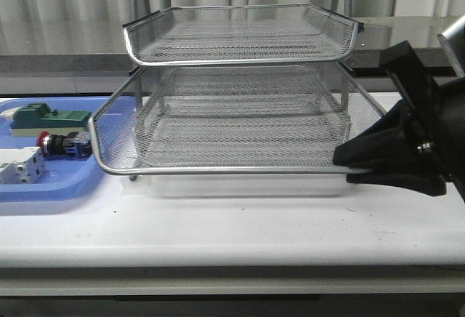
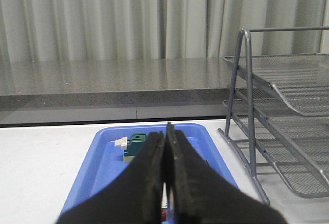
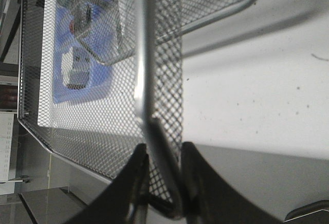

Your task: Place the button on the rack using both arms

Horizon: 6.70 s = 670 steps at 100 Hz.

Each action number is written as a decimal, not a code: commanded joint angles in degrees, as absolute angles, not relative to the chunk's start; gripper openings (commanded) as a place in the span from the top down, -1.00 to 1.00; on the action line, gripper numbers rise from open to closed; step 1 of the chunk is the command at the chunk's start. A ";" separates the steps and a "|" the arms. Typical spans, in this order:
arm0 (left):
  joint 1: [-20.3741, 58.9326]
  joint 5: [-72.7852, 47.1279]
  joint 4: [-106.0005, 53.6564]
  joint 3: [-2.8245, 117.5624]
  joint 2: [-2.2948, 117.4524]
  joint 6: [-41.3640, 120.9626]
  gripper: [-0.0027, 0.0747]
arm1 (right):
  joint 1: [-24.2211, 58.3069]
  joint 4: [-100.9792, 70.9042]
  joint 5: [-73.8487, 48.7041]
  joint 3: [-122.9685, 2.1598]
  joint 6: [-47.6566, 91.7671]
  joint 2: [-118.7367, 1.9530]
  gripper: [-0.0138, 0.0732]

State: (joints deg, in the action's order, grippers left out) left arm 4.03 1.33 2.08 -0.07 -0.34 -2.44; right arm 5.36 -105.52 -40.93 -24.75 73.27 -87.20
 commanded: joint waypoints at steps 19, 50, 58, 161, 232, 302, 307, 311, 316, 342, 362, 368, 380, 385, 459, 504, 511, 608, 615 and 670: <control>3.87 6.07 1.70 -2.84 -1.79 -3.02 0.98 | 5.72 -107.36 -39.71 -23.84 76.00 -83.64 0.42; 3.87 6.07 1.70 -2.84 -1.79 -3.02 0.98 | 5.72 -107.31 -42.76 -23.84 77.01 -83.38 -0.62; 3.87 6.07 1.70 -2.84 -1.79 -3.02 0.98 | 5.72 -107.06 -42.40 -23.84 77.01 -82.39 -0.62; 3.87 6.07 1.70 -2.84 -1.79 -3.02 0.98 | 5.61 -8.46 -49.30 -43.70 1.18 -46.71 -0.43; 3.87 6.07 1.70 -2.84 -1.79 -3.02 0.98 | 5.61 2.23 -59.36 -46.95 -5.88 -30.89 0.42; 3.87 6.07 1.70 -2.84 -1.79 -3.02 0.98 | 5.61 2.23 -59.36 -46.95 -5.88 -30.89 0.84; 3.87 6.07 1.70 -2.84 -1.79 -3.02 0.98 | 5.61 2.23 -59.36 -46.95 -5.88 -30.89 0.84; 3.87 6.07 1.70 -2.84 -1.79 -3.02 0.98 | 5.61 2.23 -59.36 -46.95 -5.88 -30.89 0.84; 3.87 6.07 1.70 -2.84 -1.79 -3.02 0.98 | 5.61 2.23 -59.36 -46.95 -5.88 -30.89 0.84; 3.87 6.07 1.70 -2.84 -1.79 -3.02 0.98 | 5.61 2.23 -59.36 -46.95 -5.88 -30.89 0.84; 3.87 6.07 3.46 -2.84 -1.79 -2.61 0.98 | 5.61 2.23 -59.36 -46.95 -5.88 -30.89 0.84; 3.87 6.07 3.46 -2.84 -1.79 -2.61 0.98 | 5.61 2.23 -59.36 -46.95 -5.88 -30.89 0.84; 3.87 6.07 3.46 -2.84 -1.79 -2.61 0.98 | 5.61 2.23 -59.36 -46.95 -5.88 -30.89 0.84; 3.87 6.07 3.46 -2.84 -1.79 -2.61 0.98 | 5.61 2.23 -59.36 -46.95 -5.88 -30.89 0.84; 3.87 -14.60 -2.61 26.10 25.11 -2.91 0.98 | 5.61 2.23 -59.36 -46.95 -5.88 -30.89 0.84; 3.87 -35.76 -2.21 61.84 65.23 7.90 0.98 | 5.61 2.23 -59.36 -46.95 -5.88 -30.89 0.84; 3.87 -38.58 -2.21 67.36 71.31 10.09 0.98 | 5.61 2.23 -59.36 -46.95 -5.88 -30.89 0.84; 3.87 -53.31 -2.66 96.76 106.23 37.73 -0.44 | 5.61 2.23 -59.36 -46.95 -5.88 -30.89 0.84; 3.87 -53.20 -2.66 96.76 106.23 37.73 -0.45 | 5.61 2.23 -59.36 -46.95 -5.88 -30.89 0.84; 3.98 -51.79 -5.47 96.76 108.03 43.51 -0.45 | 5.61 2.23 -59.36 -46.95 -5.88 -30.89 0.84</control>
State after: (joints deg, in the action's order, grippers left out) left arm 4.03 -54.04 -4.13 94.71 109.91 40.22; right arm 5.71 1.55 -62.20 -44.99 -5.79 -30.74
